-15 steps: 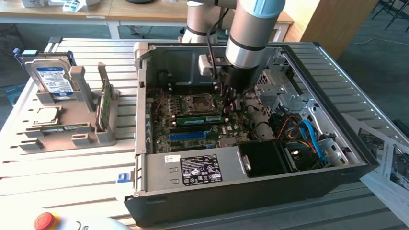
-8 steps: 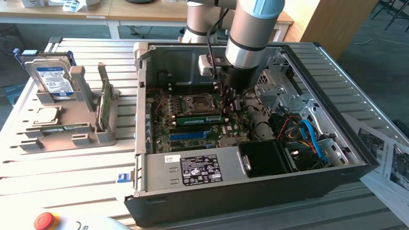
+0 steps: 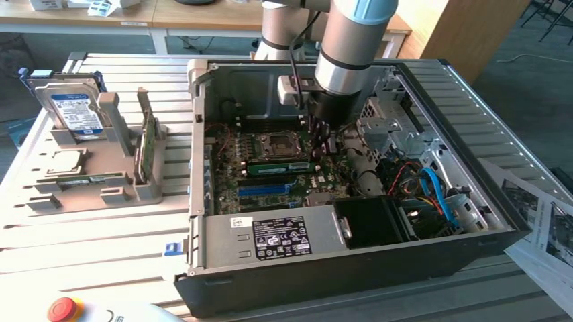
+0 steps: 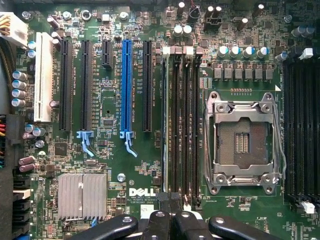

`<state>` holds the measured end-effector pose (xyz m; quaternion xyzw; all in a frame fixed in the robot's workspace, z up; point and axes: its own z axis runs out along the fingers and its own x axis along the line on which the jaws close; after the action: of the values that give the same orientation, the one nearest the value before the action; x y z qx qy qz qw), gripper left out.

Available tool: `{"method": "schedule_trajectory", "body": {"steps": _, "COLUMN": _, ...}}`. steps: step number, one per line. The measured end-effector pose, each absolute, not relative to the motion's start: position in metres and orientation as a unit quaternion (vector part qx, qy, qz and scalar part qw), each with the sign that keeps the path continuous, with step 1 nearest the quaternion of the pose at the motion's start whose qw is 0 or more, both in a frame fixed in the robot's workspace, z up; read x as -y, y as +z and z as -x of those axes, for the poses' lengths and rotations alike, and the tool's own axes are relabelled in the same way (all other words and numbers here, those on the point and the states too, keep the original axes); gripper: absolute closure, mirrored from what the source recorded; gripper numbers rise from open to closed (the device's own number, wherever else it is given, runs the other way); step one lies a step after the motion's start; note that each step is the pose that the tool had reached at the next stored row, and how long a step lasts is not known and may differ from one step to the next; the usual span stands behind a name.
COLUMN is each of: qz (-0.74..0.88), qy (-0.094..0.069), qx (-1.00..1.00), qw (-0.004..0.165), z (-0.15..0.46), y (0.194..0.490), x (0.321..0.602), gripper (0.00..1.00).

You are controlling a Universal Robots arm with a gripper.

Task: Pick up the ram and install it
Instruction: 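Press down the ram until it locks into place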

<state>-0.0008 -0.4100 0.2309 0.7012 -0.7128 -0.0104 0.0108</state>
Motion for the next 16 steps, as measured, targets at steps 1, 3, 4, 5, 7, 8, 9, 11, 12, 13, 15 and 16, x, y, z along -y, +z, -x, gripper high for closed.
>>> {"method": "schedule_trajectory", "body": {"steps": 1, "qz": -0.701, "qy": -0.010, "qx": 0.713, "qw": 0.011, "z": 0.0009, "y": 0.2309, "x": 0.4100, "gripper": 0.89}}
{"method": "schedule_trajectory", "body": {"steps": 3, "qz": -0.701, "qy": -0.010, "qx": 0.713, "qw": 0.011, "z": 0.0009, "y": 0.2308, "x": 0.4100, "gripper": 0.89}}
{"method": "schedule_trajectory", "body": {"steps": 4, "qz": -0.701, "qy": -0.010, "qx": 0.713, "qw": 0.011, "z": 0.0009, "y": 0.2306, "x": 0.4099, "gripper": 0.89}}
{"method": "schedule_trajectory", "body": {"steps": 5, "qz": -0.701, "qy": -0.010, "qx": 0.713, "qw": 0.011, "z": 0.0009, "y": 0.2302, "x": 0.4099, "gripper": 0.89}}
{"method": "schedule_trajectory", "body": {"steps": 7, "qz": -0.701, "qy": -0.010, "qx": 0.713, "qw": 0.011, "z": 0.0009, "y": 0.2295, "x": 0.4099, "gripper": 0.89}}
{"method": "schedule_trajectory", "body": {"steps": 8, "qz": -0.701, "qy": -0.010, "qx": 0.713, "qw": 0.011, "z": 0.0009, "y": 0.2292, "x": 0.4100, "gripper": 0.89}}
{"method": "schedule_trajectory", "body": {"steps": 9, "qz": -0.701, "qy": -0.010, "qx": 0.713, "qw": 0.011, "z": 0.0009, "y": 0.2288, "x": 0.4100, "gripper": 0.89}}
{"method": "schedule_trajectory", "body": {"steps": 11, "qz": -0.701, "qy": -0.010, "qx": 0.713, "qw": 0.011, "z": 0.0009, "y": 0.2282, "x": 0.4100, "gripper": 0.89}}
{"method": "schedule_trajectory", "body": {"steps": 12, "qz": -0.701, "qy": -0.010, "qx": 0.713, "qw": 0.011, "z": 0.0009, "y": 0.2279, "x": 0.4100, "gripper": 0.89}}
{"method": "schedule_trajectory", "body": {"steps": 13, "qz": -0.701, "qy": -0.010, "qx": 0.713, "qw": 0.011, "z": 0.0009, "y": 0.2276, "x": 0.4100, "gripper": 0.89}}
{"method": "schedule_trajectory", "body": {"steps": 15, "qz": -0.701, "qy": -0.010, "qx": 0.713, "qw": 0.011, "z": 0.0009, "y": 0.2276, "x": 0.4100, "gripper": 0.89}}
{"method": "schedule_trajectory", "body": {"steps": 16, "qz": -0.701, "qy": -0.010, "qx": 0.713, "qw": 0.011, "z": 0.0009, "y": 0.2276, "x": 0.4100, "gripper": 0.89}}
